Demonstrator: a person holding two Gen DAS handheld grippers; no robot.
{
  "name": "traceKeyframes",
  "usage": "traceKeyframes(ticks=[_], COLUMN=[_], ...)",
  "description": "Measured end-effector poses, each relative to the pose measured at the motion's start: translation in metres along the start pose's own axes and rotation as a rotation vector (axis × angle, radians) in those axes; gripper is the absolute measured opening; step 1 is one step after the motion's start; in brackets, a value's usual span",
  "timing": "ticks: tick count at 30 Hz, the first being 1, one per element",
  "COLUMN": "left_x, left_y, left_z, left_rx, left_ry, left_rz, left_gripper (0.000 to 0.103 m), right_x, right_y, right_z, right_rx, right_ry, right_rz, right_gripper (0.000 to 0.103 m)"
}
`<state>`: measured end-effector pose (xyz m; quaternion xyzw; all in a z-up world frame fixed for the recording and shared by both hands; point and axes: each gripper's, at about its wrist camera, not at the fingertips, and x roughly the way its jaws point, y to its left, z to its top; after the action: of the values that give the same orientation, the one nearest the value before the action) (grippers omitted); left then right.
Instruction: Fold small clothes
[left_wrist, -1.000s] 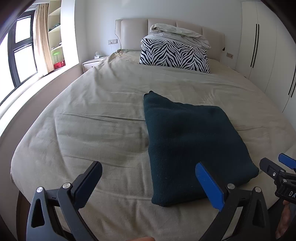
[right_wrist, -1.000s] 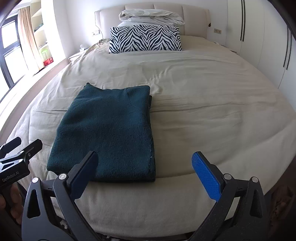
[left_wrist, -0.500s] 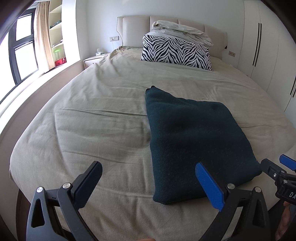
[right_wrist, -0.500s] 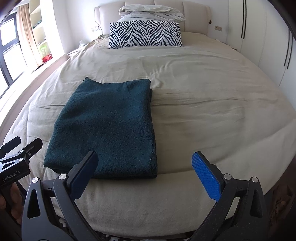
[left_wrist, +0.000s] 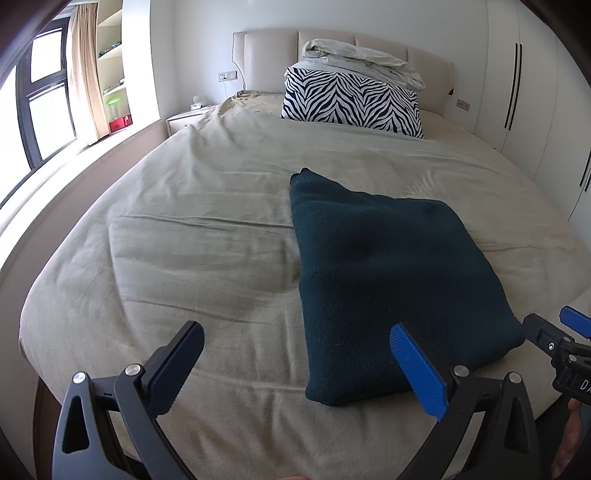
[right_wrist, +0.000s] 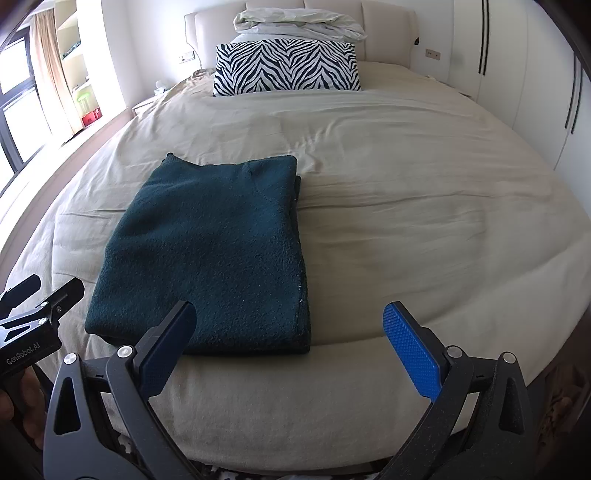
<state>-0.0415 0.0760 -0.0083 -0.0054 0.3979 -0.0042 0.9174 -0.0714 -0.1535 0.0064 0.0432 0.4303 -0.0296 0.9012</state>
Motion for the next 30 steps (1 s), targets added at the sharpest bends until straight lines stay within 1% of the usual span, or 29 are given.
traceKeyframes(ticks=[30], left_x=[0.0006], left_y=[0.0010], left_z=[-0.0005], left_rx=[0.002], left_ry=[0.000], left_rz=[0.000], left_gripper=[0.103], right_x=[0.0030], right_y=[0.0009], right_z=[-0.0038], right_rx=[0.000], right_ry=[0.012], right_rz=[0.001], right_gripper=[0.103])
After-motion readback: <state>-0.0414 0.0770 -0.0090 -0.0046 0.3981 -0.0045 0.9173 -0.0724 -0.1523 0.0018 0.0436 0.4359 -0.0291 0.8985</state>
